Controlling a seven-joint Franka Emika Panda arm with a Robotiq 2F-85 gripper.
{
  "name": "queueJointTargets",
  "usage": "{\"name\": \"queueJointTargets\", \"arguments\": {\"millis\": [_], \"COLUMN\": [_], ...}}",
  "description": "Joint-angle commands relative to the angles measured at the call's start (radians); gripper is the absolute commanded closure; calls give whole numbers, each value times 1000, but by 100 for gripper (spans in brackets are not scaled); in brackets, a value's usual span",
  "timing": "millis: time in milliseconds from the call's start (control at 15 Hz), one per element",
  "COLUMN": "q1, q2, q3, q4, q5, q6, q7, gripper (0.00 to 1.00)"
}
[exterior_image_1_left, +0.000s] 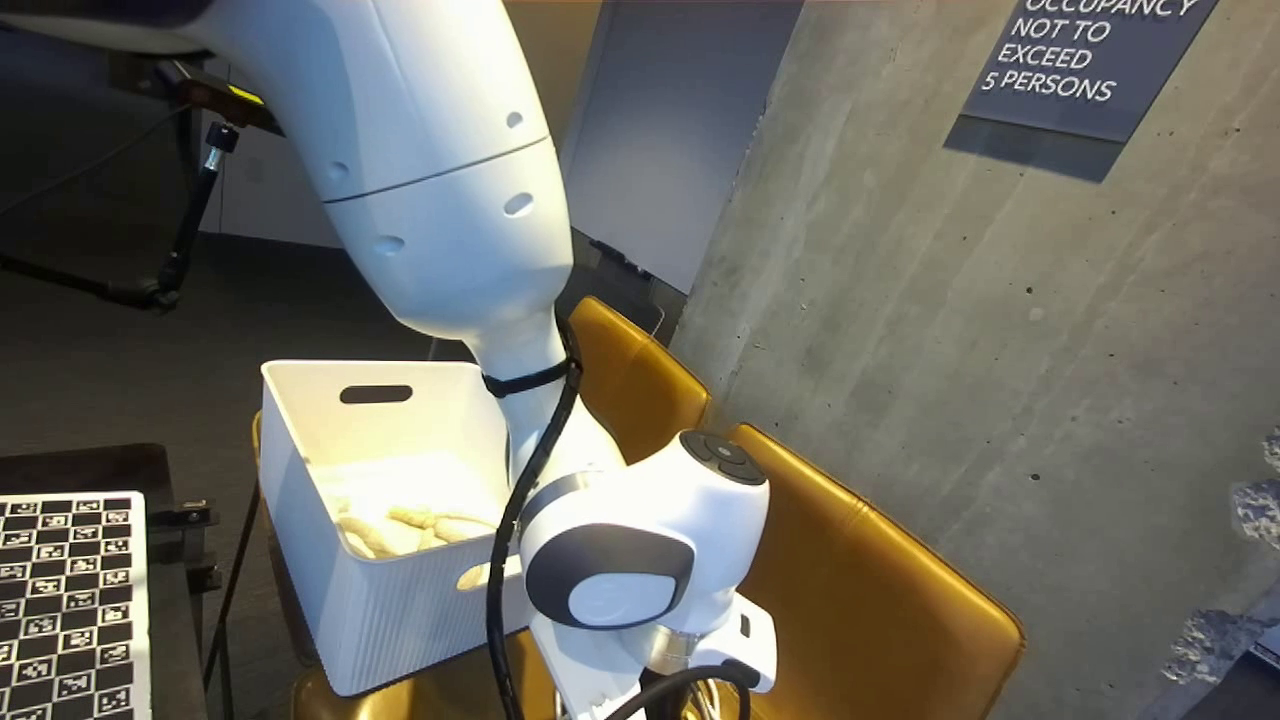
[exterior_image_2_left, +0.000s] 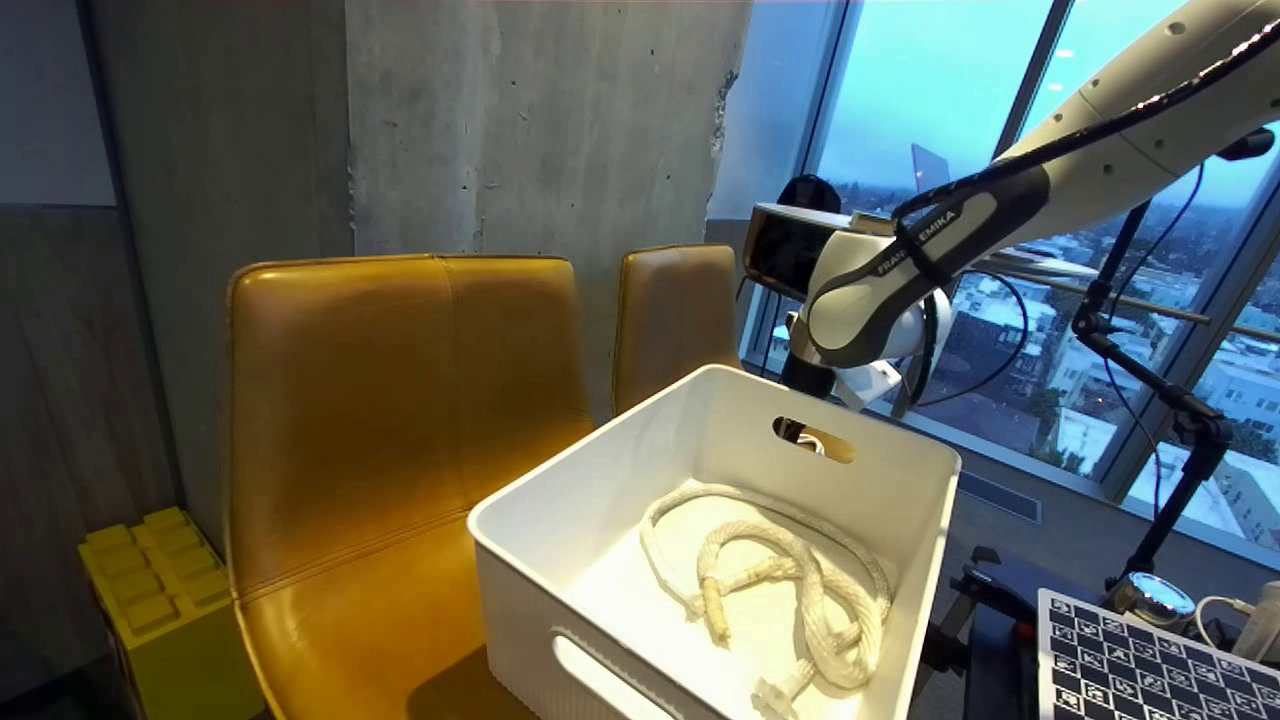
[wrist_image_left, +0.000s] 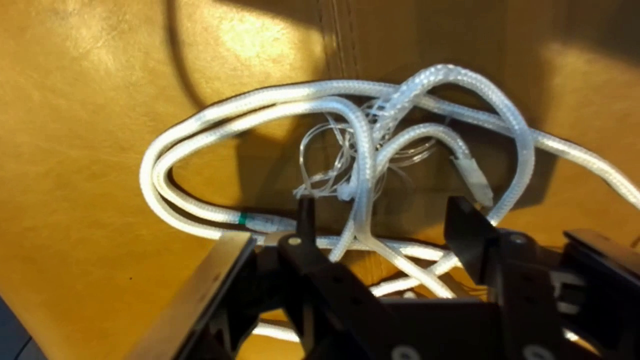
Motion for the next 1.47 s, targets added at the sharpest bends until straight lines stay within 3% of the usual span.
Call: {"name": "queueJointTargets", "arguments": {"millis": [0, 333, 733, 1400], "q1": [15, 26, 43, 155], "q2": [3, 3, -91, -518], "q3": [-12, -23, -25, -4], "q4": [2, 18, 1, -106], "q5": [-29, -36, -34, -70], "q6": [17, 2, -72, -190], "q7": [38, 60, 77, 80], "gripper": [64, 99, 99, 99]}}
